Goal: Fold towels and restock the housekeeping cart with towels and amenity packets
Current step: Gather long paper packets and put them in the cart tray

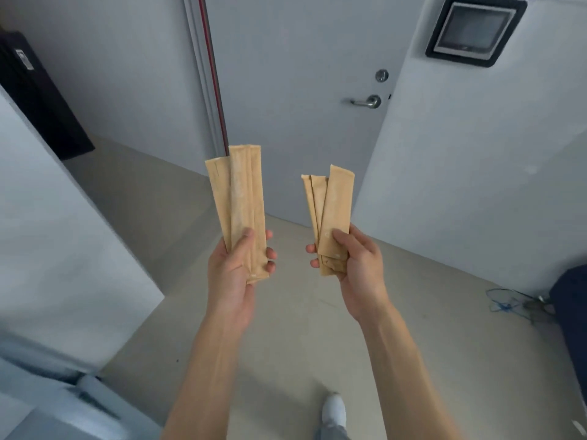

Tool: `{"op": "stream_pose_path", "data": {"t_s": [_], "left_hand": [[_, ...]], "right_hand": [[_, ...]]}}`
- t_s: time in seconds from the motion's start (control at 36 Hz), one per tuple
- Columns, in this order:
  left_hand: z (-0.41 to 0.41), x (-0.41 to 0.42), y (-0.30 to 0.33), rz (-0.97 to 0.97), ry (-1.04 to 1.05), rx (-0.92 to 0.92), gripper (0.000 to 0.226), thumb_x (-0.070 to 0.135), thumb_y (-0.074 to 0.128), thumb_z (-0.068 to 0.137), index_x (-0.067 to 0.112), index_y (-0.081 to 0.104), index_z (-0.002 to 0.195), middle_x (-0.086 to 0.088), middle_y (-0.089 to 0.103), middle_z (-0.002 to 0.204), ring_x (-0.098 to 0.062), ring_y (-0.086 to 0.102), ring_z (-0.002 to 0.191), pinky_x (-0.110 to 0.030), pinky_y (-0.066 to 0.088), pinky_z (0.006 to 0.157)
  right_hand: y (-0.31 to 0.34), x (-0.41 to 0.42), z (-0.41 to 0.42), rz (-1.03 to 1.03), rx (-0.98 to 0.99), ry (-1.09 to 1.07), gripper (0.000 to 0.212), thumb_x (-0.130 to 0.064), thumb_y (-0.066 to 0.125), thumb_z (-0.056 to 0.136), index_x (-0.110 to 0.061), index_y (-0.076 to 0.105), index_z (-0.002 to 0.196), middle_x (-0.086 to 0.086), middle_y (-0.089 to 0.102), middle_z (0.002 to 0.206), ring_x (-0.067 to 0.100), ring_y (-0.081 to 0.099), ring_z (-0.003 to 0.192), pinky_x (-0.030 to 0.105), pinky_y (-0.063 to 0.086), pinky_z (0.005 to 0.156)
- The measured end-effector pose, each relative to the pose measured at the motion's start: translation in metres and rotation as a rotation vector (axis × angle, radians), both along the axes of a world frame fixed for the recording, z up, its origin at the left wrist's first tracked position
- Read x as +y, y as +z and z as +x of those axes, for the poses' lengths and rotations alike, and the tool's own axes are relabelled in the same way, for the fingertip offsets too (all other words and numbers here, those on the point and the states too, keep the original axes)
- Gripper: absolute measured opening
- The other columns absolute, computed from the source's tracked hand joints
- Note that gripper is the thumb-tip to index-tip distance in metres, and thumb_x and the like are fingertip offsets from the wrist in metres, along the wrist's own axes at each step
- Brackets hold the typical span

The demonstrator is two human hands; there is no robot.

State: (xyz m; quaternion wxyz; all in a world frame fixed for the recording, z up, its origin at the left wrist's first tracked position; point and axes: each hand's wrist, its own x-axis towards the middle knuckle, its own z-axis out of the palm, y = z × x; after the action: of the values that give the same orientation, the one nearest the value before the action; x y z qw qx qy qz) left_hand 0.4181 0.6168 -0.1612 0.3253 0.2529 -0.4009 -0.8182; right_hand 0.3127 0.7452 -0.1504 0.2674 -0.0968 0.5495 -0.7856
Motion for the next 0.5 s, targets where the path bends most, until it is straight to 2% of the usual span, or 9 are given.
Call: {"op": "stream_pose_path", "data": {"t_s": [0.19,0.31,0.5], "left_hand": [[-0.077,-0.055,-0.004,-0.059,0.128,-0.052,0.027,0.015,0.057,0.1,-0.001,0.056,0.122,-0.016,0.066,0.095,-0.019,0.055,0.056,-0.027,0.041,0.046],[-0.135,-0.093,0.002,-0.095,0.185,-0.06,0.036,0.012,0.053,0.101,-0.008,0.048,0.131,-0.014,0.066,0.091,-0.02,0.055,0.056,-0.027,0.042,0.046],[-0.219,-0.161,0.031,-0.168,0.287,-0.027,0.021,0.015,0.055,0.101,0.006,0.059,0.12,-0.011,0.07,0.091,-0.019,0.06,0.061,-0.028,0.047,0.05]], "right_hand": [[-0.012,-0.077,-0.088,-0.043,-0.017,0.07,0.015,-0.007,0.049,0.098,-0.004,0.063,0.101,0.019,0.067,0.082,0.031,0.068,0.069,0.035,0.054,0.057],[-0.003,-0.127,-0.152,-0.071,0.007,0.155,0.015,-0.009,0.048,0.098,-0.004,0.062,0.101,0.026,0.065,0.088,0.03,0.066,0.065,0.031,0.053,0.055],[0.017,-0.214,-0.249,-0.091,0.024,0.264,0.022,-0.009,0.048,0.099,0.002,0.061,0.113,0.02,0.066,0.095,0.031,0.069,0.073,0.034,0.054,0.056]]}}
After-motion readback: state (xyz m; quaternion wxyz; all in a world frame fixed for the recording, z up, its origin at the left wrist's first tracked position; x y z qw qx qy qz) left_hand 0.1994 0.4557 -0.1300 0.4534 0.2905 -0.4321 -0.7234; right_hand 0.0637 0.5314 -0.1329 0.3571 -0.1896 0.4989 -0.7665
